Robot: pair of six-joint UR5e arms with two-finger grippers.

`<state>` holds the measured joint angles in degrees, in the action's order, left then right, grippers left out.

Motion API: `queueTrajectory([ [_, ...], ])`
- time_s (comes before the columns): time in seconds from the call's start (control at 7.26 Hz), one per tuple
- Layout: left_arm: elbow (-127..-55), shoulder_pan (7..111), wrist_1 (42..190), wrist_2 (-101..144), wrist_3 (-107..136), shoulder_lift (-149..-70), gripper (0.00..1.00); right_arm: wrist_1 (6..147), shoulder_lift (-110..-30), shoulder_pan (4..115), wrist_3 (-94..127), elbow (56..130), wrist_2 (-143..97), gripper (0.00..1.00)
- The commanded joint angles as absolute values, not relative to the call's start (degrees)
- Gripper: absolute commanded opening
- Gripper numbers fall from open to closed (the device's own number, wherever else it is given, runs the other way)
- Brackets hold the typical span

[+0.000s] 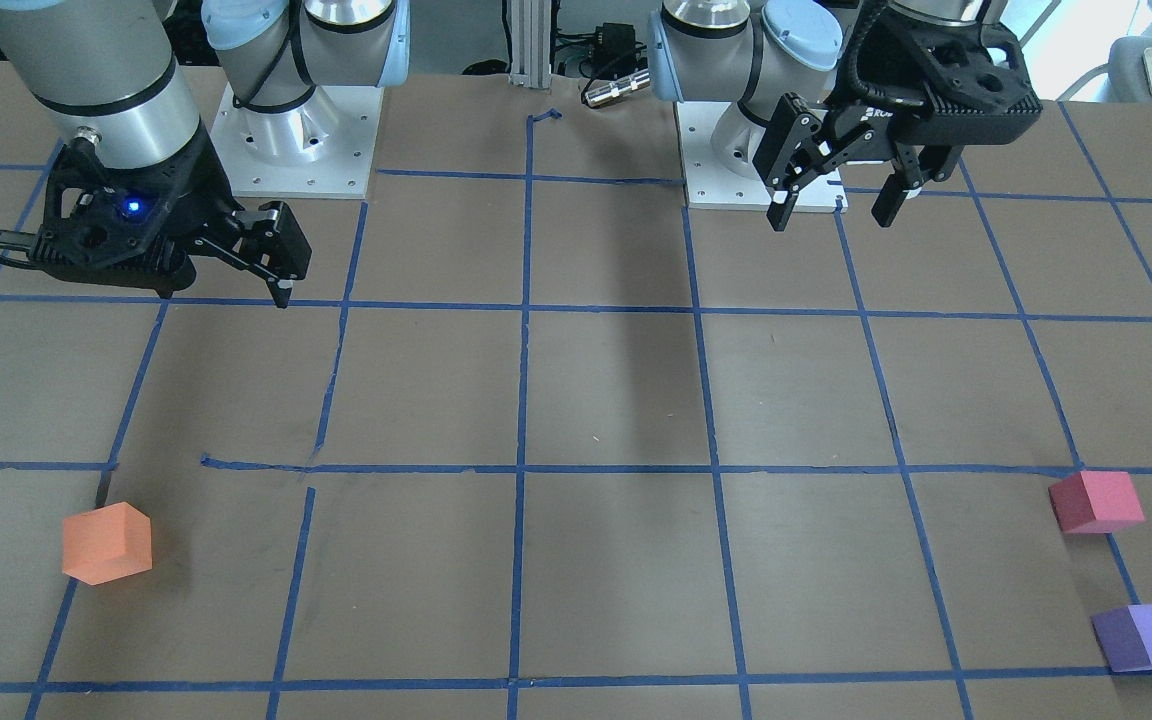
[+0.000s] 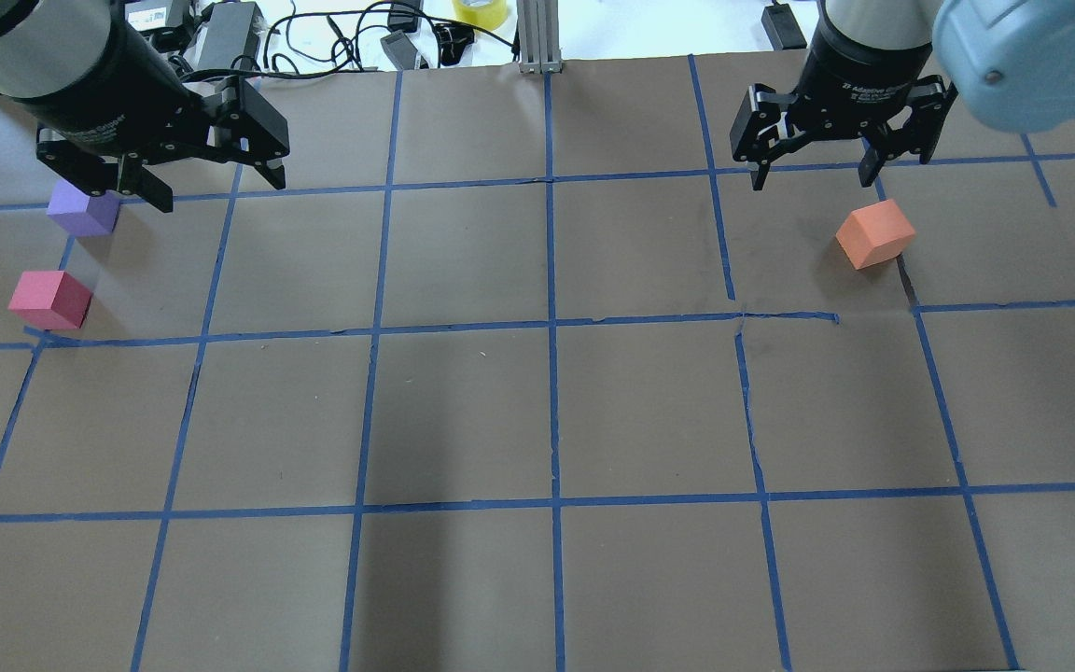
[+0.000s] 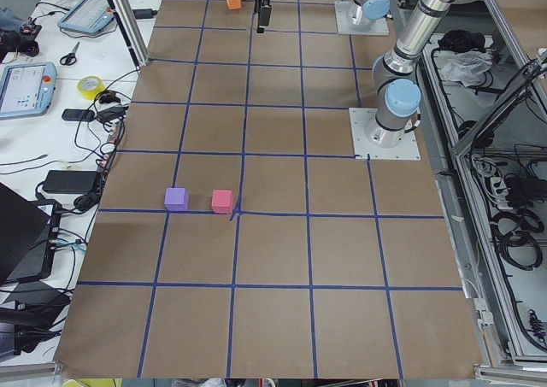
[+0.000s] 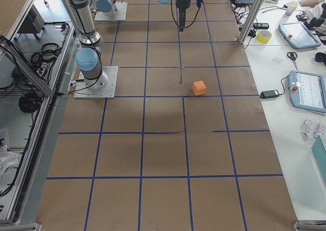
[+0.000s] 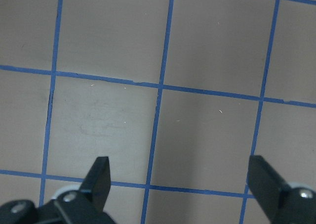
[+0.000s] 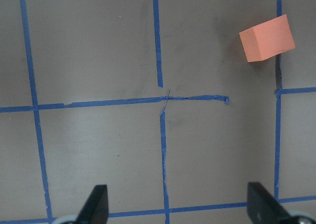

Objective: Arrange blocks in a line
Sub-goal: 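Move the right gripper toward the orange cube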

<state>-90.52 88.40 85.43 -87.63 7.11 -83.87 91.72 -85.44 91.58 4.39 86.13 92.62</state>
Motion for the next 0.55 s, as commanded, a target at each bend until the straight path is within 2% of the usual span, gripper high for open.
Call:
queueTrajectory([
  [0.0, -90.5, 88.4, 85.5, -87.6, 7.1, -83.8, 1.0, 91.7, -85.4, 91.5, 4.4, 86.1, 93.1, 1.0],
  [0.41, -90.5, 88.4, 85.6, -87.6, 7.1, -83.7, 1.0, 92.3, -85.6, 91.3, 3.8, 86.0, 92.9, 1.0],
])
